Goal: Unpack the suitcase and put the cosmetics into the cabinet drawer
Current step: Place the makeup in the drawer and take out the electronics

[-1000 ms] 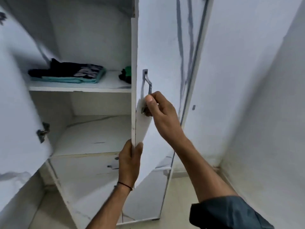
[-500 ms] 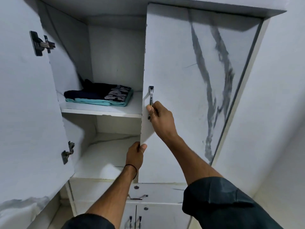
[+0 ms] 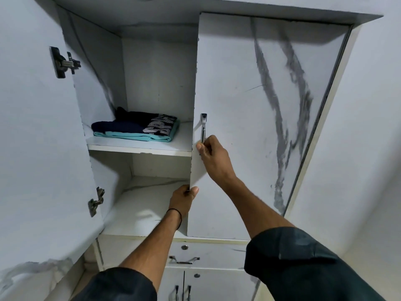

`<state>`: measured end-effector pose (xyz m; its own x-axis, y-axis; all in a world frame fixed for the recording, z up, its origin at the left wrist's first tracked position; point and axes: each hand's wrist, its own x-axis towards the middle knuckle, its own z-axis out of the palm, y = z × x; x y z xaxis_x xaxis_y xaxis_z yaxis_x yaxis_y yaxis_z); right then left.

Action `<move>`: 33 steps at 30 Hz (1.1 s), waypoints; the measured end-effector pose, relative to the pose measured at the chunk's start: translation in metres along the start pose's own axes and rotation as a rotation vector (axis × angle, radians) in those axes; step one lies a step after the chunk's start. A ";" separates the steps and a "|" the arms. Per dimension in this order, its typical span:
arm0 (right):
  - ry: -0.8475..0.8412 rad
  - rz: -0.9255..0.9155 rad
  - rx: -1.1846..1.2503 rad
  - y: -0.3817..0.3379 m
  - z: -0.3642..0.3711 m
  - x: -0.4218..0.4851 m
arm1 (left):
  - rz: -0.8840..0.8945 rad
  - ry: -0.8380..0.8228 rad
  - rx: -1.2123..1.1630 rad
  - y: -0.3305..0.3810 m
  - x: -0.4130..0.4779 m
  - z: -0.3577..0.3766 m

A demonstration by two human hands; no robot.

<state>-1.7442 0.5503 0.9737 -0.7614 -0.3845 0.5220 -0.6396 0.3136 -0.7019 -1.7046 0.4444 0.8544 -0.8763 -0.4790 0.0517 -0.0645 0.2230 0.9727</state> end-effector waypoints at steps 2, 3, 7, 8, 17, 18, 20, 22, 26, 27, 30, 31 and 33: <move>-0.034 0.072 0.085 -0.003 -0.001 -0.018 | -0.016 0.021 -0.091 -0.001 -0.016 -0.005; -0.004 0.095 0.133 -0.006 0.001 -0.030 | -0.030 0.057 -0.172 -0.004 -0.028 -0.010; 0.216 0.136 0.278 -0.019 0.027 -0.081 | -0.120 0.174 -0.297 -0.025 -0.088 -0.050; 0.188 0.134 0.308 -0.025 0.041 -0.091 | -0.147 0.205 -0.310 -0.035 -0.108 -0.066; -0.312 -0.059 0.578 -0.158 0.183 -0.172 | -0.392 0.604 -0.335 -0.117 -0.253 -0.195; -0.341 -0.091 0.592 -0.176 0.196 -0.179 | -0.423 0.664 -0.371 -0.126 -0.265 -0.209; -0.348 -0.153 0.594 -0.201 0.214 -0.187 | -0.482 0.792 -0.468 -0.139 -0.281 -0.234; -0.319 -0.205 0.597 -0.226 0.230 -0.192 | -0.469 0.935 -0.546 -0.141 -0.289 -0.264; -0.174 -0.316 0.517 -0.269 0.259 -0.188 | -0.231 0.987 -0.603 -0.104 -0.275 -0.322; -0.112 -0.335 0.480 -0.278 0.265 -0.186 | -0.165 0.945 -0.563 -0.088 -0.269 -0.333; 0.053 -0.337 0.407 -0.300 0.275 -0.173 | -0.012 0.719 -0.452 -0.032 -0.246 -0.352; 0.077 -0.317 0.402 -0.303 0.276 -0.169 | 0.032 0.615 -0.453 -0.017 -0.242 -0.353; 0.089 -0.287 0.401 -0.304 0.271 -0.164 | 0.112 0.448 -0.442 0.001 -0.233 -0.355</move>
<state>-1.3962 0.2831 0.9699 -0.5777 -0.3257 0.7485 -0.7469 -0.1589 -0.6456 -1.3311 0.2547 0.9234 -0.5760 -0.8027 0.1547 0.3028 -0.0337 0.9525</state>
